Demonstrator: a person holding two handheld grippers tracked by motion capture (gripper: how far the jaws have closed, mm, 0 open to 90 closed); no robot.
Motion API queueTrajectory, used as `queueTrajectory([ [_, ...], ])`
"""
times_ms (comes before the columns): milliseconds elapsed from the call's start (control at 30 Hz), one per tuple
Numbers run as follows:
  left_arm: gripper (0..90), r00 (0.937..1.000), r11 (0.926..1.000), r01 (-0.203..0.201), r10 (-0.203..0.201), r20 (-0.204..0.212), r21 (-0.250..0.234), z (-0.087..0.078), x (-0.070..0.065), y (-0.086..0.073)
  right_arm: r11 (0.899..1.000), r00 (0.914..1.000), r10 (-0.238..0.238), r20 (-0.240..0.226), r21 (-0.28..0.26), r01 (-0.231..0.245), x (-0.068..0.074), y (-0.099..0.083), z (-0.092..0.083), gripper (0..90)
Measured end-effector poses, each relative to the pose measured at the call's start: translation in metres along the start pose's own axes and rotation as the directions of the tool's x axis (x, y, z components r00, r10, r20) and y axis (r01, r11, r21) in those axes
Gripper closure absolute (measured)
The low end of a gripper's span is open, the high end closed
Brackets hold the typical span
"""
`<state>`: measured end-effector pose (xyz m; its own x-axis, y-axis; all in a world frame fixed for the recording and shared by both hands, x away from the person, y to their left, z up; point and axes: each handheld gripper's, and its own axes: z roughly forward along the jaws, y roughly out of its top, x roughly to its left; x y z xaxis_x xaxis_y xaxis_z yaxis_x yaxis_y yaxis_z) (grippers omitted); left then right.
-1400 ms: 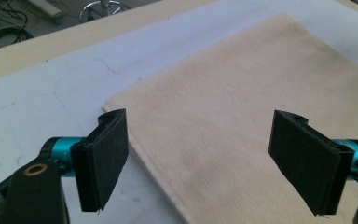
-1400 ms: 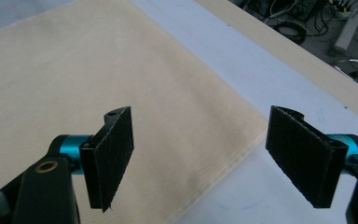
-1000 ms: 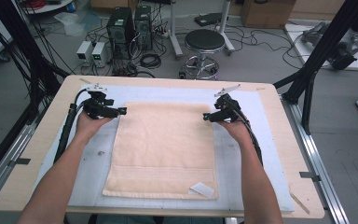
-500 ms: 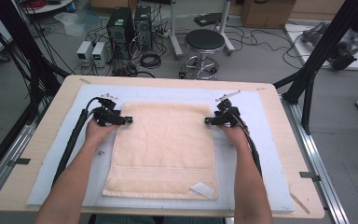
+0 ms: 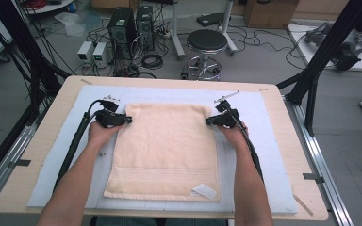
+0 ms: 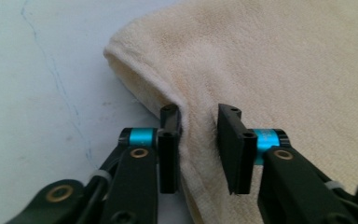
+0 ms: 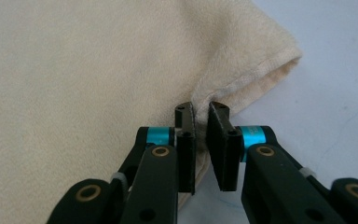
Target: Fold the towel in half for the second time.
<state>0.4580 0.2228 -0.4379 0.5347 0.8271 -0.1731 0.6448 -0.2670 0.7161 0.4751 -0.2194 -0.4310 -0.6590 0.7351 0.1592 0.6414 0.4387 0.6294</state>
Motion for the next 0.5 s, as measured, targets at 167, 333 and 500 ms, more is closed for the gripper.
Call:
queueTrajectory([
  [167,78.9,0.9998,1.0000,0.002,-0.001,0.021,-0.007,-0.002,0.000,0.000,1.000,0.9996,-0.007,-0.028,-0.010,0.007,0.001,0.001,-0.003,84.5],
  [333,80.7,0.9997,0.9990,-0.014,0.014,0.019,-0.044,-0.010,0.000,0.005,0.997,0.9985,-0.021,-0.051,-0.069,0.018,0.000,0.005,-0.021,84.9],
  [500,80.8,0.9985,0.9945,-0.041,0.044,0.033,-0.096,-0.025,-0.002,0.011,0.994,0.9969,-0.041,-0.067,-0.105,0.034,0.003,0.007,-0.038,84.9],
])
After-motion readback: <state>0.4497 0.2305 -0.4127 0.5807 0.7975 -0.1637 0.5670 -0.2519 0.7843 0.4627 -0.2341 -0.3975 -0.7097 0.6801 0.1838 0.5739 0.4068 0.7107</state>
